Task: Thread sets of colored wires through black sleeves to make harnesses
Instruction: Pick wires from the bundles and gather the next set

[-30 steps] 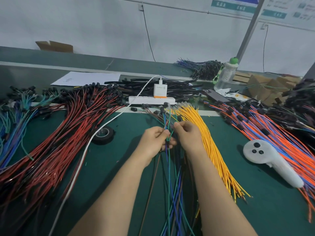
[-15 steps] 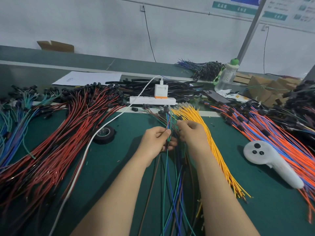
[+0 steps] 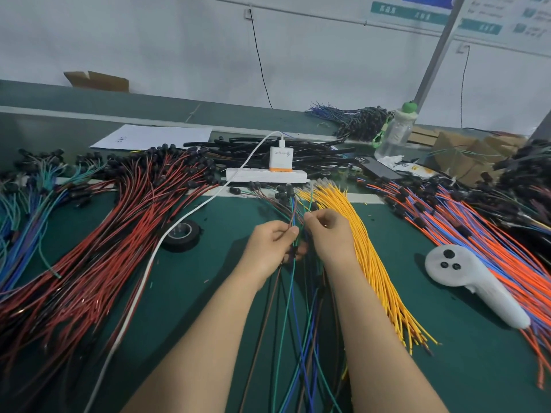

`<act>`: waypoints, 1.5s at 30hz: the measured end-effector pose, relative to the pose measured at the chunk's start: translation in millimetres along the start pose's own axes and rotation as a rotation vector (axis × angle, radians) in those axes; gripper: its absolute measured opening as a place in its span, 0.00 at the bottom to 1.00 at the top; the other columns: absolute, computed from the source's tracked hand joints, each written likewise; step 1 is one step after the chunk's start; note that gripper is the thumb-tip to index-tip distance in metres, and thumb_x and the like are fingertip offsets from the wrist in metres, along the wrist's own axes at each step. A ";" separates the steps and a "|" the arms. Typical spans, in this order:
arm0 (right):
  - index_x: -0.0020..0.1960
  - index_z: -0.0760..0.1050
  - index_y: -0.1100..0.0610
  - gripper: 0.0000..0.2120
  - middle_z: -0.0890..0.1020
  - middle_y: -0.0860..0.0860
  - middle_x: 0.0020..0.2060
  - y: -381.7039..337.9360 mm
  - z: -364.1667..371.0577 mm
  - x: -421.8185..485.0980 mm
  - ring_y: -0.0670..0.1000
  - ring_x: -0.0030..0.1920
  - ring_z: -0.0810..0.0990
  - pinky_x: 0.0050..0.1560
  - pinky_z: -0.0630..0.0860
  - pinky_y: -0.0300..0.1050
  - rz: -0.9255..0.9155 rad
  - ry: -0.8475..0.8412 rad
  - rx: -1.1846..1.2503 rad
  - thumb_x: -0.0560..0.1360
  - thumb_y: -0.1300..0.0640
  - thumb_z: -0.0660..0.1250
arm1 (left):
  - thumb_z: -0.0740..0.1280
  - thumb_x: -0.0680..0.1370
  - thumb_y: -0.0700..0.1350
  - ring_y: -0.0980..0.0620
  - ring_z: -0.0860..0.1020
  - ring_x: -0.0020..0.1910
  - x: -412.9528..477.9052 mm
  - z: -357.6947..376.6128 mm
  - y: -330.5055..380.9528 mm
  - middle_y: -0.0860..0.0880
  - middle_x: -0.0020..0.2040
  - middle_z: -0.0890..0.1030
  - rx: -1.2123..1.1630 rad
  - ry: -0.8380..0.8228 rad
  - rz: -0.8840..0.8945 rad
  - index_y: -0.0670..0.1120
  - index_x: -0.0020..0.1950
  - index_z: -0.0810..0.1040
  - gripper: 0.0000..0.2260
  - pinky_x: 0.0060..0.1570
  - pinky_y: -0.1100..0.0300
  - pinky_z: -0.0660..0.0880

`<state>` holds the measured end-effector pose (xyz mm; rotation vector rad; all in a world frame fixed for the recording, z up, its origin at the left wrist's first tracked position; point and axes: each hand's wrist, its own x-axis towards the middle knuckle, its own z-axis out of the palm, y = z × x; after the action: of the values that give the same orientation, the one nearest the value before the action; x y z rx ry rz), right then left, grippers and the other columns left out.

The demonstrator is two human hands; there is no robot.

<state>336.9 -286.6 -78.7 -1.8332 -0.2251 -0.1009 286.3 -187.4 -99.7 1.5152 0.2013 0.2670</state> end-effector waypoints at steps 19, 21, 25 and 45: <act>0.49 0.69 0.58 0.05 0.78 0.53 0.30 -5.6 -5.7 -4.3 0.45 0.25 0.75 0.31 0.74 0.38 0.091 -0.112 0.170 0.77 0.66 0.64 | 0.61 0.80 0.38 0.61 0.75 0.27 1.8 -0.1 3.2 0.55 0.27 0.78 -0.140 -0.007 -0.053 0.44 0.40 0.79 0.12 0.31 0.67 0.76; 0.48 0.70 0.55 0.06 0.79 0.52 0.33 -2.9 -4.4 -2.0 0.47 0.28 0.76 0.35 0.74 0.43 0.045 -0.096 0.073 0.77 0.65 0.63 | 0.61 0.80 0.37 0.60 0.77 0.28 2.7 -0.1 2.2 0.54 0.28 0.79 -0.179 0.002 -0.057 0.43 0.41 0.79 0.11 0.33 0.66 0.78; 0.41 0.79 0.58 0.07 0.78 0.48 0.32 -3.1 -3.4 -2.2 0.48 0.35 0.76 0.40 0.73 0.45 -0.034 -0.074 -0.094 0.76 0.56 0.67 | 0.61 0.80 0.36 0.59 0.80 0.31 1.9 2.6 -0.5 0.53 0.30 0.81 -0.094 -0.015 -0.008 0.45 0.40 0.78 0.11 0.35 0.65 0.78; 0.44 0.76 0.58 0.08 0.80 0.51 0.36 -7.5 2.8 -4.2 0.51 0.39 0.78 0.40 0.71 0.41 -0.075 -0.060 -0.208 0.78 0.55 0.64 | 0.60 0.81 0.40 0.61 0.70 0.22 -2.1 -0.3 7.9 0.48 0.31 0.75 -0.045 0.030 -0.065 0.42 0.38 0.76 0.13 0.24 0.69 0.70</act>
<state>331.1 -282.4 -73.2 -2.0366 -0.3361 -0.1257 283.8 -187.4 -91.9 1.4575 0.2662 0.2416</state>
